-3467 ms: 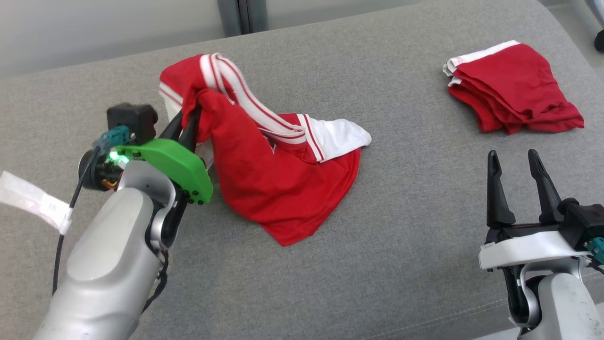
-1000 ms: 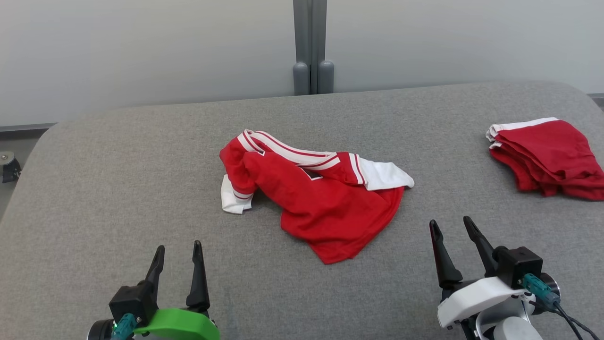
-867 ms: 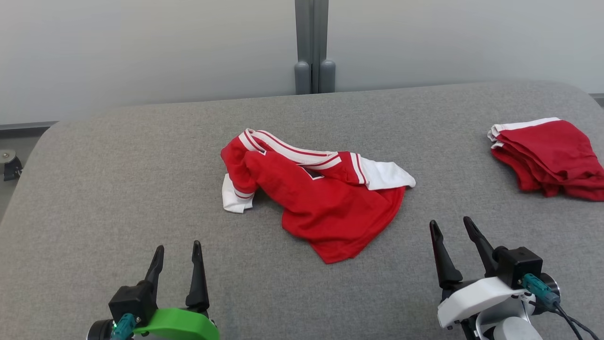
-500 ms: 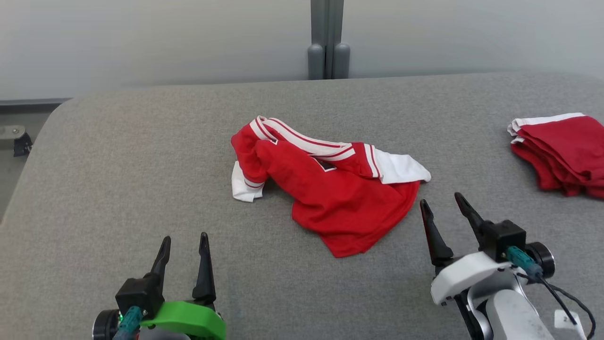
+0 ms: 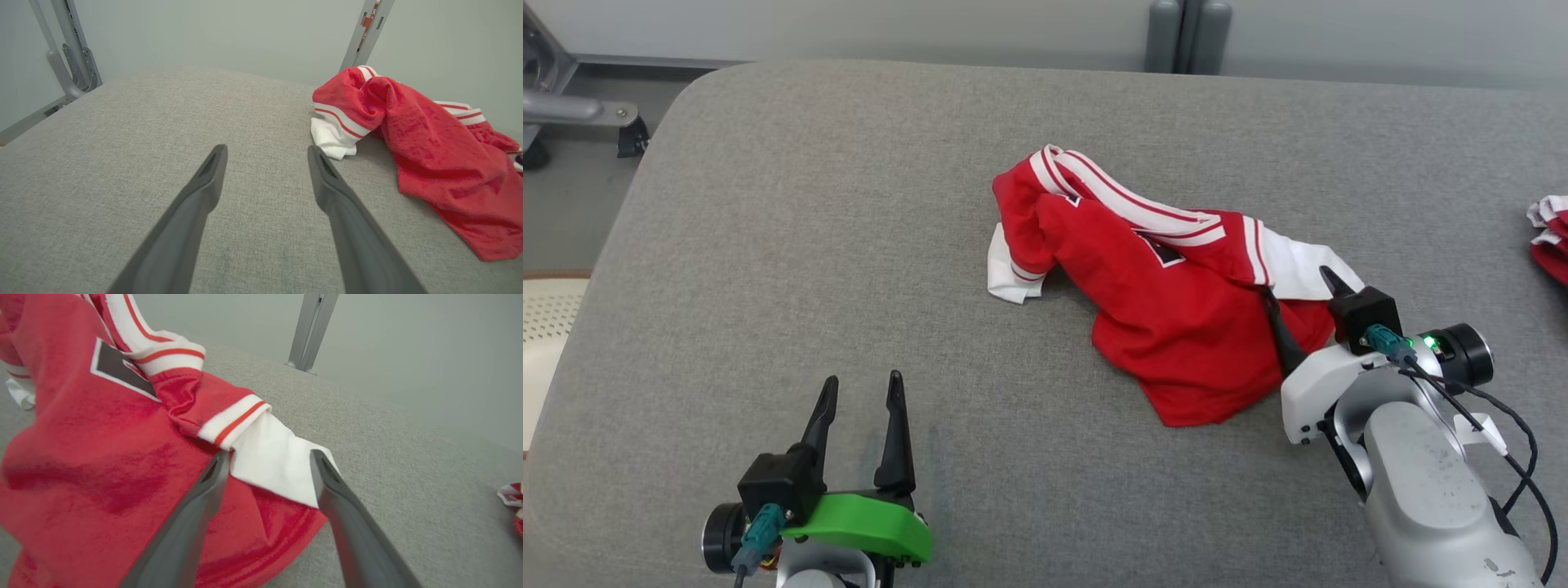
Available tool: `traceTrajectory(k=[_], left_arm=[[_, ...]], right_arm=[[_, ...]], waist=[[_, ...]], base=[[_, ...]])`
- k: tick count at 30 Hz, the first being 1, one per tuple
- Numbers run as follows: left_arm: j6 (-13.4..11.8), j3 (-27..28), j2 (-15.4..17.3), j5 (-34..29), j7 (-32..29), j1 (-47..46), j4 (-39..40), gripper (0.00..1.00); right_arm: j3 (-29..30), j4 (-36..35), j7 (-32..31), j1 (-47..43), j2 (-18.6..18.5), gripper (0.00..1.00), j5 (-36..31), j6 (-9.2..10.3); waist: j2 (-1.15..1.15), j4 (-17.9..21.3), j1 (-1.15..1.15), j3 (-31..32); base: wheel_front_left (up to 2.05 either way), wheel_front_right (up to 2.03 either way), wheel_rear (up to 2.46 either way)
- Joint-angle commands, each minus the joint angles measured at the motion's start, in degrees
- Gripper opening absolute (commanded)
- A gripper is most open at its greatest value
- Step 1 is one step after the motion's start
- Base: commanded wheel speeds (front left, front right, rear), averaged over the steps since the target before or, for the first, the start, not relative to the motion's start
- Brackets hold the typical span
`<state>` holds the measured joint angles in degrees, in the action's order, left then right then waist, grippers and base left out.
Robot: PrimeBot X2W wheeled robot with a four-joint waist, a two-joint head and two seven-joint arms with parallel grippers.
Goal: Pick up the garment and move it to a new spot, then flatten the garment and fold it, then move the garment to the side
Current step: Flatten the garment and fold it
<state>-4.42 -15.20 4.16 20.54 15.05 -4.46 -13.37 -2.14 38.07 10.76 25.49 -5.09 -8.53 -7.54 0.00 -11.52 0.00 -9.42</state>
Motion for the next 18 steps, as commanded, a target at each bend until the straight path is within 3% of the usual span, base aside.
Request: traceTrajectory(k=[1,6,7,8,9,11,12,18], left_arm=[[0.4,0.2,-0.3,-0.6,0.2,-1.1,-0.1,1.0],[0.9,0.5,-0.7,-1.0,0.2,-1.0,-0.5,1.0],[0.9,0.6,-0.7,-1.2,0.2,-0.9,-0.6,1.0],[1.0,0.6,-0.8,-1.3,0.2,-0.9,-0.7,1.0],[1.1,0.8,-0.8,-1.4,0.2,-0.8,-0.7,1.0],[1.1,0.9,-0.9,-1.4,0.2,-0.5,-0.8,1.0],[1.2,1.0,-0.9,-1.6,0.2,-0.4,-0.9,1.0],[1.3,1.3,-1.1,-2.1,0.2,0.8,-1.3,1.0]], right_arm=[[0.4,1.3,0.6,1.7,-0.4,1.0,-0.8,0.11],[0.4,6.4,1.7,4.9,-0.7,1.0,-1.4,0.11],[0.1,7.4,2.1,5.4,-0.5,0.95,-1.1,0.11],[-0.2,8.1,2.3,5.9,-0.5,0.82,-0.9,0.11],[-0.4,8.9,2.6,6.4,-0.5,0.62,-0.7,0.11],[-0.9,9.7,3.2,7.3,-0.6,0.3,-0.6,0.11],[-1.0,9.9,3.5,7.8,-0.6,0.0,-0.5,0.11],[-2.0,6.7,4.5,9.1,0.3,0.0,0.1,0.11]], waist=[[0.0,-2.8,0.0,-2.5],[0.0,-3.7,0.0,-2.4],[0.0,-3.8,0.0,-2.3],[0.0,-3.8,0.0,-2.2],[0.0,-3.8,0.0,-2.1],[0.0,-3.7,0.0,-1.9],[0.0,-3.6,0.0,-1.7],[0.0,-2.6,0.0,0.0]], base=[[0.0,0.0,0.0],[0.0,0.0,0.0],[0.0,0.0,0.0],[0.0,0.0,0.0],[0.0,0.0,0.0],[0.0,0.0,0.0],[0.0,0.0,0.0],[0.0,0.0,0.0]])
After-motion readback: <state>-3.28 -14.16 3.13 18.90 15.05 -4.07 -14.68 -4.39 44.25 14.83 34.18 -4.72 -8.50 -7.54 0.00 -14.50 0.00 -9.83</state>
